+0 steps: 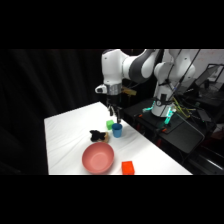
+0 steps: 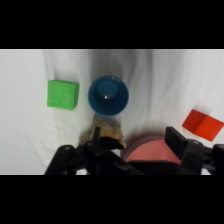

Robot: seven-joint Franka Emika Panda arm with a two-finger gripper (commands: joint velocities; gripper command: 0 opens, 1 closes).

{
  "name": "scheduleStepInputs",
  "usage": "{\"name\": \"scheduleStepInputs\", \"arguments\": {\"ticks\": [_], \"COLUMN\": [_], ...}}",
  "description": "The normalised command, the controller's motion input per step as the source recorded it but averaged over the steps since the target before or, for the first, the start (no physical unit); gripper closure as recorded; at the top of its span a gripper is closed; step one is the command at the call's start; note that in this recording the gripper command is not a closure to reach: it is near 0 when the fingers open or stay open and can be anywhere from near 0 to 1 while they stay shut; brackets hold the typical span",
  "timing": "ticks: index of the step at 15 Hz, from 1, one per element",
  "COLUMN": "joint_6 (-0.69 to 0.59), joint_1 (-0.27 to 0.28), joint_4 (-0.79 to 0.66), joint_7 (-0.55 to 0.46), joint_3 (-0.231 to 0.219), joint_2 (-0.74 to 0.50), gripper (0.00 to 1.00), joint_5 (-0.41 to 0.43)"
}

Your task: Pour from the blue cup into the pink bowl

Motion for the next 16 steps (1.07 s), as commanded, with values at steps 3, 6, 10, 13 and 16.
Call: {"name": "scheduleStepInputs", "arguments": {"ticks": [3, 6, 10, 13, 16], "joint_6": [0.43, 0.47, 0.44, 0.36, 0.29], "joint_1": [-0.020, 0.004, 0.012, 0.004, -0.015], "joint_4": [-0.28, -0.16, -0.04, 0.03, 0.08], "joint_7": [-0.01, -0.08, -0.13, -0.06, 0.01], "joint_3": [0.017, 0.045, 0.086, 0.121, 0.094], "joint_2": [-0.05, 0.08, 0.22, 0.27, 0.27], "gripper": [0.00, 0.00, 0.00, 0.00, 0.00], "joint_5": [0.179, 0.242, 0.262, 0.159, 0.046]}}
